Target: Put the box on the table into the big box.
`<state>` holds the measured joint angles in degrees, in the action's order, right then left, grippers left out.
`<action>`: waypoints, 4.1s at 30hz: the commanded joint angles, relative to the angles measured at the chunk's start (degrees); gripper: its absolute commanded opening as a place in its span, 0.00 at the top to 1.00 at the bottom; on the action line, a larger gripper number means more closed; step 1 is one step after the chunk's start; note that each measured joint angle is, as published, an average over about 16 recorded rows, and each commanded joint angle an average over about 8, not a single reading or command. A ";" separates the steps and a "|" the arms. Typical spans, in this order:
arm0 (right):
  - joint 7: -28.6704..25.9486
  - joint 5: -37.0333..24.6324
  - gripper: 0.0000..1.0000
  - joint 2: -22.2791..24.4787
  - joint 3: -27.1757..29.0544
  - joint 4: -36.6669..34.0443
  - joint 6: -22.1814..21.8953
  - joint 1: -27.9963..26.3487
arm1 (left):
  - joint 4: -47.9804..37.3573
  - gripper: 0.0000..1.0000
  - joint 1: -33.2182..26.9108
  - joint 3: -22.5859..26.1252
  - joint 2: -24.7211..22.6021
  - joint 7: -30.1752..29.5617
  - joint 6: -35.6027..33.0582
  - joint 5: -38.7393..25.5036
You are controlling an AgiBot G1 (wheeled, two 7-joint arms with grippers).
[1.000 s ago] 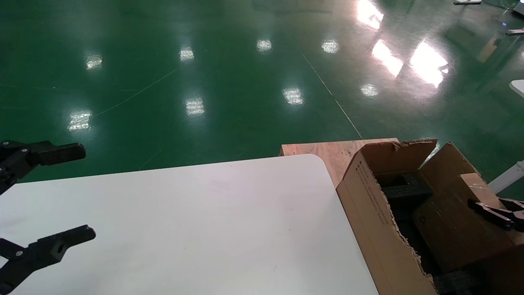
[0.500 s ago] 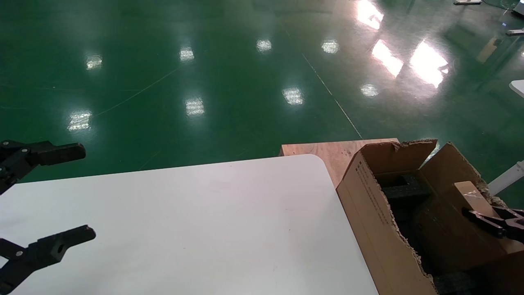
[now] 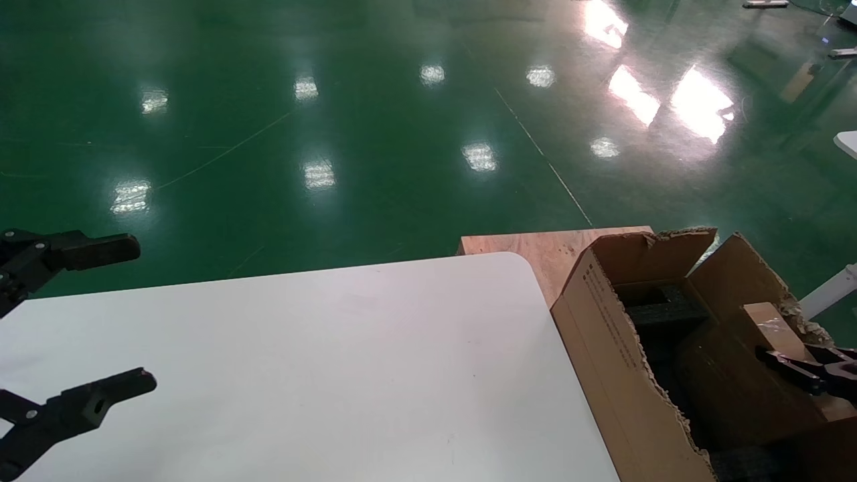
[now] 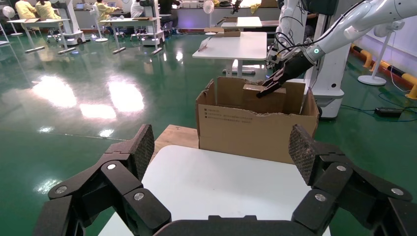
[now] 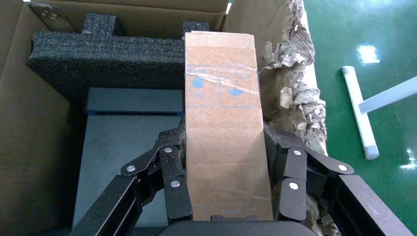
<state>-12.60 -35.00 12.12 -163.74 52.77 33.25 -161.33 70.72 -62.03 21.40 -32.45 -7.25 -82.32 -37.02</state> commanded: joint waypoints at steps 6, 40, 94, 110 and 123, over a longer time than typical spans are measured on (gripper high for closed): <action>-0.43 -0.59 0.00 -0.31 -0.05 0.26 -0.14 0.00 | -0.01 0.00 0.01 0.00 0.00 0.00 0.01 0.00; 8.00 4.90 0.00 -7.85 10.25 22.63 4.02 -0.80 | -0.01 0.00 0.01 0.00 0.00 0.00 0.01 0.00; 8.03 3.66 0.00 -31.91 80.69 23.05 28.92 51.92 | -0.02 0.00 0.01 0.00 0.01 0.01 0.03 0.02; 4.68 -2.04 0.00 -40.17 117.03 21.83 41.68 77.86 | -0.02 0.00 0.01 0.00 0.01 0.01 0.03 0.02; 2.12 -6.41 0.00 -46.51 144.98 20.90 51.47 97.81 | -0.02 0.00 0.01 0.00 0.02 0.01 0.03 0.02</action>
<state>-10.32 -41.23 -34.15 -19.83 73.70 84.34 -64.26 70.70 -62.02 21.40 -32.43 -7.24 -82.29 -36.99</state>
